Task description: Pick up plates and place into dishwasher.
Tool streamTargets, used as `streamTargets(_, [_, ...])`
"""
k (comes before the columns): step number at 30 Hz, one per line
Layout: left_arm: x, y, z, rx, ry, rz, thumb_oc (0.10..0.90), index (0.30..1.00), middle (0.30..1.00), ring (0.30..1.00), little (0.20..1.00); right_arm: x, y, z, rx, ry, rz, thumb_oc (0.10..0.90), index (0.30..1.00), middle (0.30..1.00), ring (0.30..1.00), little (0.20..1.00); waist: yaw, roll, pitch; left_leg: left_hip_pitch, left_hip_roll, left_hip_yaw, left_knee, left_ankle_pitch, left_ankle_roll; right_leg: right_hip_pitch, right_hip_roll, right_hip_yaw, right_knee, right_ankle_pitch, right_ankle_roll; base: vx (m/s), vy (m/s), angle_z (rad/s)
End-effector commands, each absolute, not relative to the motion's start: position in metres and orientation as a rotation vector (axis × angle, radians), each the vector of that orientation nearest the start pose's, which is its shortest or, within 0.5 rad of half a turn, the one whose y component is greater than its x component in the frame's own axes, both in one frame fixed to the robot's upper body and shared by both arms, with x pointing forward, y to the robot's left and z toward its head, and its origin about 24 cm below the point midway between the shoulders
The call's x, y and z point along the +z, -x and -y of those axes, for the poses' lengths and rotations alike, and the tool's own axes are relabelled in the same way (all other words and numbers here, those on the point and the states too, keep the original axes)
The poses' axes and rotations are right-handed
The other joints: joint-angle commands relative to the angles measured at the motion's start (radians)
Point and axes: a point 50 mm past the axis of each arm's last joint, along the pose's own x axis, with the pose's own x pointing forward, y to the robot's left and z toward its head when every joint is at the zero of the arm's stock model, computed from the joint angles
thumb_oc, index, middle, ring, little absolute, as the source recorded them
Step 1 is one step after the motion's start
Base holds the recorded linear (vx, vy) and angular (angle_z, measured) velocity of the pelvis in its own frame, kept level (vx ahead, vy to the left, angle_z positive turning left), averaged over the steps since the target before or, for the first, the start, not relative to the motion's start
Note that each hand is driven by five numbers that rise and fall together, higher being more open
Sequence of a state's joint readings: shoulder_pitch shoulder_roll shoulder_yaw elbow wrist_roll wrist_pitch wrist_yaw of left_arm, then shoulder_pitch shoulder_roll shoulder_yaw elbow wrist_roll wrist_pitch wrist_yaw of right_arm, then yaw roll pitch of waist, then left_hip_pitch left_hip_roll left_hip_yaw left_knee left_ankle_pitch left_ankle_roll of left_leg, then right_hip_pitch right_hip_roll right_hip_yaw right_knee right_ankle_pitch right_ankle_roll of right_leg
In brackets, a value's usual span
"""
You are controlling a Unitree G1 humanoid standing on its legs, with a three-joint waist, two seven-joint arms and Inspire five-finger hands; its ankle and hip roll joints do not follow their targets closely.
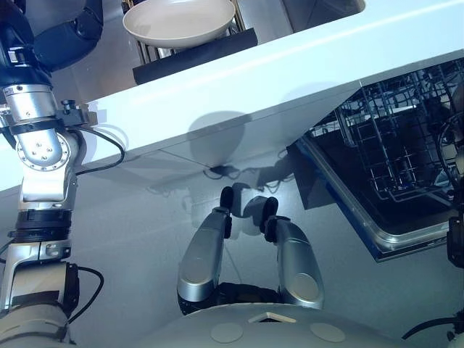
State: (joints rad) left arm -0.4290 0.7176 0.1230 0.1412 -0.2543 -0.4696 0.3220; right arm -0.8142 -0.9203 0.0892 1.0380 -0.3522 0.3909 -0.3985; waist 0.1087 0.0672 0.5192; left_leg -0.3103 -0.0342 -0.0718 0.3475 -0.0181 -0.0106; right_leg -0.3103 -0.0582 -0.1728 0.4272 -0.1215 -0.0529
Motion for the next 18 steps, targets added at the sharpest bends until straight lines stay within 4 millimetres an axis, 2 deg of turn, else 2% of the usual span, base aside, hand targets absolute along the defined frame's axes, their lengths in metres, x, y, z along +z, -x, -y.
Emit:
streamTargets(1, [0.241, -0.257, -0.286, 0.379, -0.283, 1.013, 0.800, 0.900, 0.900, 0.900, 0.900, 0.167, -0.287, 0.433, -1.038, 1.185, -0.510, 0.800, 0.900, 0.900, 0.900, 0.900, 0.013, -0.004, -0.051, -0.020, -0.023, -0.015, -0.078, 0.048, 0.030, -0.054, 0.046, -0.007, 0.082, -0.026, 0.021, -0.01, 0.045, -0.02])
streamTargets(10, [0.231, -0.253, -0.293, 0.381, -0.288, 0.966, 0.800, 0.900, 0.900, 0.900, 0.900, 0.172, -0.285, 0.432, -1.022, 1.216, -0.403, 0.800, 0.900, 0.900, 0.900, 0.900, 0.000, -0.025, -0.085, 0.057, -0.023, 0.005, -0.101, 0.031, 0.036, 0.030, 0.041, 0.005, 0.009, -0.005, 0.036, 0.02, 0.057, -0.09])
streamTargets(18, [0.211, -0.249, -0.300, 0.395, -0.299, 0.888, 0.800, 0.900, 0.900, 0.900, 0.900, 0.162, -0.275, 0.435, -0.953, 1.284, -0.362, 0.800, 0.900, 0.900, 0.900, 0.900, -0.016, -0.046, -0.146, 0.169, -0.019, 0.037, -0.162, 0.025, 0.047, 0.135, 0.035, 0.010, -0.080, 0.025, 0.057, 0.06, 0.059, -0.14])
